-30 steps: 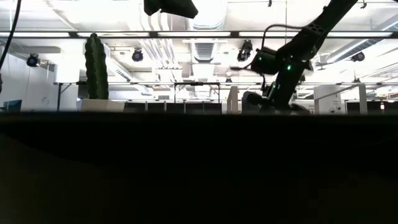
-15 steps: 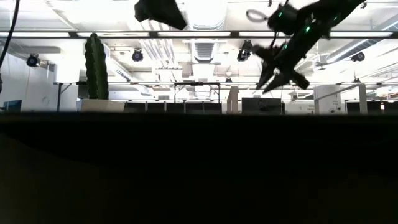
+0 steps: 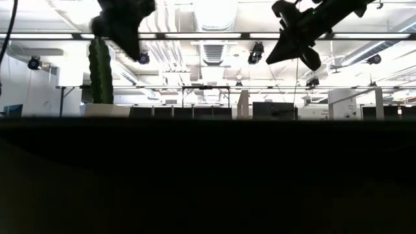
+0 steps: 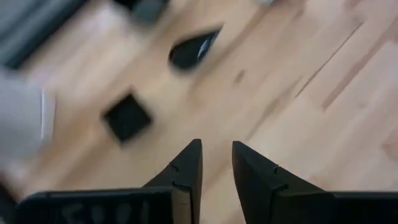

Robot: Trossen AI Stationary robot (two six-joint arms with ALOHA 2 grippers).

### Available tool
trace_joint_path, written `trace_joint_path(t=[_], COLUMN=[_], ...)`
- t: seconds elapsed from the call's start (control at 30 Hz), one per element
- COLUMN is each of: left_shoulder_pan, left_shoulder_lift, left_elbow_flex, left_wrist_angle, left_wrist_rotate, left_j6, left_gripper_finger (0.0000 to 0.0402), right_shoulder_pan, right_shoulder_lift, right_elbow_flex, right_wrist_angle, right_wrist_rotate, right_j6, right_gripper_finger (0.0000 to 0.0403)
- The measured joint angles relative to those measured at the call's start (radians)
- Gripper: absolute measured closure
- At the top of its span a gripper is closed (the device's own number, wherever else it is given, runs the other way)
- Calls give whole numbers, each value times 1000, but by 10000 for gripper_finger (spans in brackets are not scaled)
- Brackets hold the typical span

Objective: Pick & Place Mini shaped plates
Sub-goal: Stack the black square plate on top of the other black square plate on the shelf

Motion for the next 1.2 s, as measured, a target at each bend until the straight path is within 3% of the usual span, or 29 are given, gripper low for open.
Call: trace_joint_path(t=[0.23, 0.57, 0.83, 1.07, 1.2], left_shoulder_pan=[-81, -136, -136, -136, -136], left_shoulder_lift=[2, 2, 2, 2, 1], left_elbow_flex=[-97, -289, -471, -607, -642], left_wrist_angle=[-141, -137, -97, 107, 144], left_wrist_rotate=[82, 158, 200, 236, 237], left_j6=[-384, -705, -818, -827, -843], left_gripper_finger=[321, 321, 321, 321, 320], right_shoulder_pan=[40, 39, 39, 39, 39], right_shoulder_lift=[-4, -4, -4, -4, -4], right_elbow_flex=[0, 0, 0, 0, 0], right_wrist_angle=[0, 0, 0, 0, 0], right_wrist_rotate=[-1, -3, -4, -4, -3], right_j6=[-1, 1, 4, 4, 6], right_gripper_finger=[394, 394, 394, 394, 394])
